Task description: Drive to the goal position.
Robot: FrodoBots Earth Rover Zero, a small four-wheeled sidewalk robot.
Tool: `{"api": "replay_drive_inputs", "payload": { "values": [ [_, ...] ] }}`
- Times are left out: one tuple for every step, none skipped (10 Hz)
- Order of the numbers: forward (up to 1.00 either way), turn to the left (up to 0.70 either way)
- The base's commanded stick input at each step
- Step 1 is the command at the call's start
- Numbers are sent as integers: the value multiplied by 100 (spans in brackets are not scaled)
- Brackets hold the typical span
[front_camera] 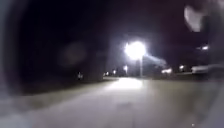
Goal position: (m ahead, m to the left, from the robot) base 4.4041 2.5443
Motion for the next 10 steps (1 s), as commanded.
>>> {"api": "replay_drive_inputs", "payload": {
  "values": [
    [100, 0],
    [100, 0],
    [100, 0],
    [100, 0],
    [100, 0],
    [100, 0],
    [100, 0],
    [100, 0],
    [100, 0],
    [100, 0]
  ]
}}
